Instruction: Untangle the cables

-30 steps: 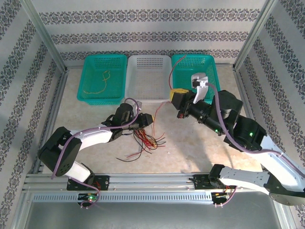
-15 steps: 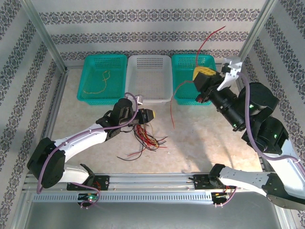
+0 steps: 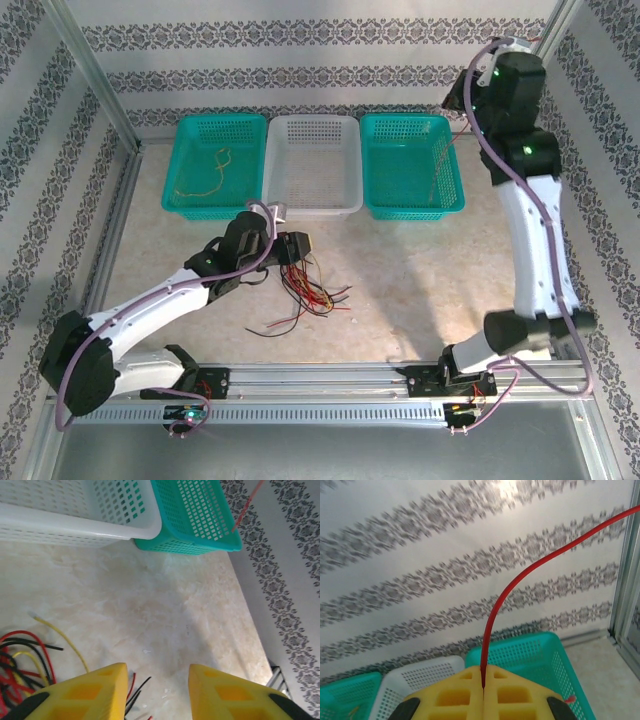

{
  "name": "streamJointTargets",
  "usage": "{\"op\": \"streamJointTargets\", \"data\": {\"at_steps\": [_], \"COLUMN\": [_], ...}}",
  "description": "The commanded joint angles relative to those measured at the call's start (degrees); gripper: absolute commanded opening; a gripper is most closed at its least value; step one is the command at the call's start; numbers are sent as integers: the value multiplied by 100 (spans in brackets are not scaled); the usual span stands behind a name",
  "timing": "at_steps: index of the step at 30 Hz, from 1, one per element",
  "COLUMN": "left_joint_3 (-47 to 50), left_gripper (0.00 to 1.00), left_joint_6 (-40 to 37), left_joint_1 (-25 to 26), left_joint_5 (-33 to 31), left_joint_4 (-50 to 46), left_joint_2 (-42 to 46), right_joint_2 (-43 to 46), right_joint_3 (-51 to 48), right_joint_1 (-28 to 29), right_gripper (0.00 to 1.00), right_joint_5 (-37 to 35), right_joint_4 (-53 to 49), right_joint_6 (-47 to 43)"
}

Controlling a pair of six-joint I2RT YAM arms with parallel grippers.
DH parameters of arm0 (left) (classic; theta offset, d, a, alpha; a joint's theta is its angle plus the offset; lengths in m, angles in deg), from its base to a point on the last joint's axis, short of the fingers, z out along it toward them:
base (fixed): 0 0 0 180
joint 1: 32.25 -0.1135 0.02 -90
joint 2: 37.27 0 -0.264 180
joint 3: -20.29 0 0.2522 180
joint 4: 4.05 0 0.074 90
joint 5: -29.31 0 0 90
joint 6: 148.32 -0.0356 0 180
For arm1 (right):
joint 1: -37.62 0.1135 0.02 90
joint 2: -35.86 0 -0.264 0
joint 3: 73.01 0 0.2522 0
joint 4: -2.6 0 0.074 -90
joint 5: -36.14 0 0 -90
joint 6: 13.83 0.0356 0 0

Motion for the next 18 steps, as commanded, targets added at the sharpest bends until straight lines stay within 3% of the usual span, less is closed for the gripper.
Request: {"op": "streamJointTargets", "data": {"at_steps": [1, 4, 8, 13, 17, 18], "left_joint_3": [32, 67, 77, -119, -217, -286], "left_gripper": [40, 44, 62, 72, 81, 82], "left_joint_6": [-310, -345, -378, -580, -673, -685], "left_joint_1": [28, 19, 10, 10, 10, 2], "left_joint_5": [-280, -328, -306, -320, -499, -562], "left_joint_4": [-551, -585, -556, -788, -1039, -1173], "left_joint_2": [205, 277, 226, 180, 92, -6], "right_joint_2": [-492, -905, -1173, -810, -99, 79], "right_joint_3": [399, 419, 130, -817, -1926, -2183], "right_joint_1": [-204, -293, -354, -271, 9, 107], "right_gripper": [0, 0, 3, 40, 51, 58], "right_joint_5": [503, 495, 493, 542, 488, 432], "right_joint_4": [-236, -303, -367, -207, 72, 62], "right_joint_6": [237, 238, 276, 418, 364, 387]}}
